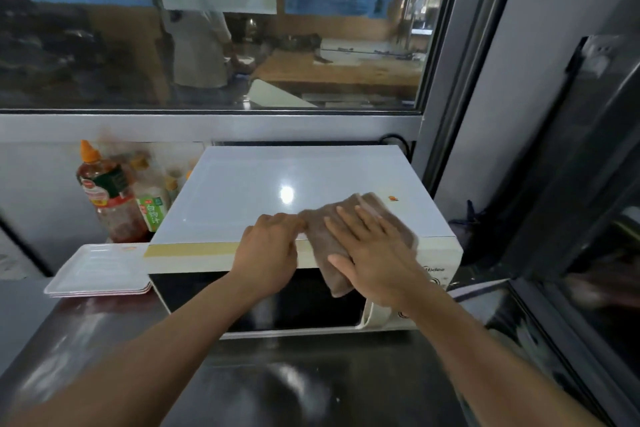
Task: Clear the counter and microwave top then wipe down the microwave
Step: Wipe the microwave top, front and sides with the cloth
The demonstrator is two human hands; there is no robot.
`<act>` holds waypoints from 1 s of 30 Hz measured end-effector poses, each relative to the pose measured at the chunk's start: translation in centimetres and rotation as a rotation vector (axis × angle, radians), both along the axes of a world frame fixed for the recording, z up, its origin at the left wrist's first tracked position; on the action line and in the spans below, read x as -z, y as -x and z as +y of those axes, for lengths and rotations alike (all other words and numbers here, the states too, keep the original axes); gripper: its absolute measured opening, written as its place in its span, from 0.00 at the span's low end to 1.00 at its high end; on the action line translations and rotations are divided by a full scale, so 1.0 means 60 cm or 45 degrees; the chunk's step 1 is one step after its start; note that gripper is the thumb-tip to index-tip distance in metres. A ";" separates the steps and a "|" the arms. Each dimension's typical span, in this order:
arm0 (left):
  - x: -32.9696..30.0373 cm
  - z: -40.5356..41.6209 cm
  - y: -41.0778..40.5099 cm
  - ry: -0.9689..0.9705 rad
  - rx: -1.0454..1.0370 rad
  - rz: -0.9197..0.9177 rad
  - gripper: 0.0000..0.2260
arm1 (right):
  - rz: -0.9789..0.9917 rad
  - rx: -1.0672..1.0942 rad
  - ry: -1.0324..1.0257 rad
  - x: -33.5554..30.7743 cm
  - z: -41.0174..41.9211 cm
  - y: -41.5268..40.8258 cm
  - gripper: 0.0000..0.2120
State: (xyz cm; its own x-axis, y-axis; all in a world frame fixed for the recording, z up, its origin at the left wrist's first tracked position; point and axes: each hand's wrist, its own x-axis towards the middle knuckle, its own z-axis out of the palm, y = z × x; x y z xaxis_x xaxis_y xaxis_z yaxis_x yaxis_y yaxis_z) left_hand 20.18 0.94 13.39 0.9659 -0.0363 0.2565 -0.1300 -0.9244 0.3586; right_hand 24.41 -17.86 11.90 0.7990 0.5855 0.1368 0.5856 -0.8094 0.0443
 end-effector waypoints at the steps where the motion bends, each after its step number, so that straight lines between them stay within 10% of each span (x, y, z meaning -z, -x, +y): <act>1: 0.001 -0.001 0.001 -0.005 -0.021 0.000 0.18 | 0.016 -0.005 -0.006 0.002 -0.019 -0.007 0.36; 6: 0.000 -0.007 0.006 -0.037 -0.074 0.017 0.17 | 0.111 0.181 -0.041 -0.007 -0.126 -0.029 0.48; 16: -0.020 -0.086 0.003 0.044 -0.096 0.021 0.16 | 0.293 0.692 -0.671 -0.028 -0.179 -0.069 0.23; 30: -0.058 -0.162 0.010 0.471 -0.104 0.179 0.12 | 0.512 0.524 -1.176 -0.118 -0.174 -0.052 0.08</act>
